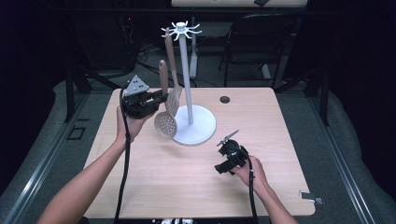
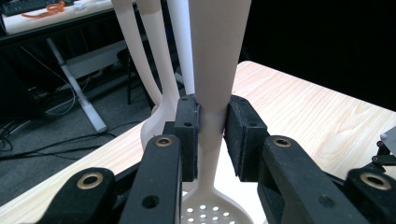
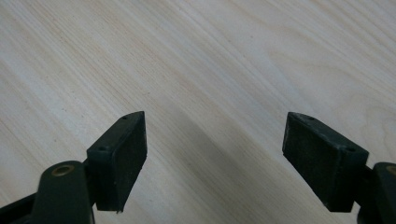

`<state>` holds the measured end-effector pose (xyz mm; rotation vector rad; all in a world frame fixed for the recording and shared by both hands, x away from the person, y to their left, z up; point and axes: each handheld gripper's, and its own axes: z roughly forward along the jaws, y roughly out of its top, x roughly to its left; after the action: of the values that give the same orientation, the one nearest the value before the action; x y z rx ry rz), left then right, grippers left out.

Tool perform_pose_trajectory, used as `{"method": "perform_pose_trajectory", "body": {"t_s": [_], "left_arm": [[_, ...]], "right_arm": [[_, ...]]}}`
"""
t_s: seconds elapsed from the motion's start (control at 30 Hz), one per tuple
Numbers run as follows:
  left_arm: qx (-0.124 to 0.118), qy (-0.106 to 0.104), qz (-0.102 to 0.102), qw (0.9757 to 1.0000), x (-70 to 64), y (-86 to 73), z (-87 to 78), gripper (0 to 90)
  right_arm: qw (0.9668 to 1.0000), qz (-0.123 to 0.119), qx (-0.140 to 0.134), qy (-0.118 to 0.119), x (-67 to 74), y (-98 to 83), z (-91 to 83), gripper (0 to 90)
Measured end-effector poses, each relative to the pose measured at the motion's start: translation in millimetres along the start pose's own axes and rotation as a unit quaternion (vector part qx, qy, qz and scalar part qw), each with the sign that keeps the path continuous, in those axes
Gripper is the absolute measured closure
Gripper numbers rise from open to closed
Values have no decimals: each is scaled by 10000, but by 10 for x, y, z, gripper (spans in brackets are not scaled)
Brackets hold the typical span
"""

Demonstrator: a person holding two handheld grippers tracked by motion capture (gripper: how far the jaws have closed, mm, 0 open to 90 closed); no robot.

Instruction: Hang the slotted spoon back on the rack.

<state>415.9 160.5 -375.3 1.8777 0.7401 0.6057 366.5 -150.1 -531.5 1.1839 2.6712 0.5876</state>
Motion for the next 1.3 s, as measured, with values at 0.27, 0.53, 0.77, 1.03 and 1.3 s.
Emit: {"method": "perform_pose_trajectory", "body": {"t_s": [0.27, 0.53, 0.77, 1.03, 1.3], "left_arm": [[75, -39, -31, 10000, 19, 56, 67, 755], [111, -33, -46, 9999, 13, 108, 107, 755], [99, -23, -94, 9999, 21, 179, 146, 755], [106, -36, -143, 9998, 43, 238, 188, 755], [60, 8, -210, 9998, 61, 307, 222, 755]], "right_arm": [[10000, -12, -5, -6, -4, 0, 6, 218], [10000, 1, -25, 12, -3, -1, 7, 218], [10000, 23, -7, 27, -1, 0, 0, 218], [10000, 4, 3, -1, -2, 1, -1, 218], [9999, 69, -97, 4, 3, -9, 15, 217]]}}
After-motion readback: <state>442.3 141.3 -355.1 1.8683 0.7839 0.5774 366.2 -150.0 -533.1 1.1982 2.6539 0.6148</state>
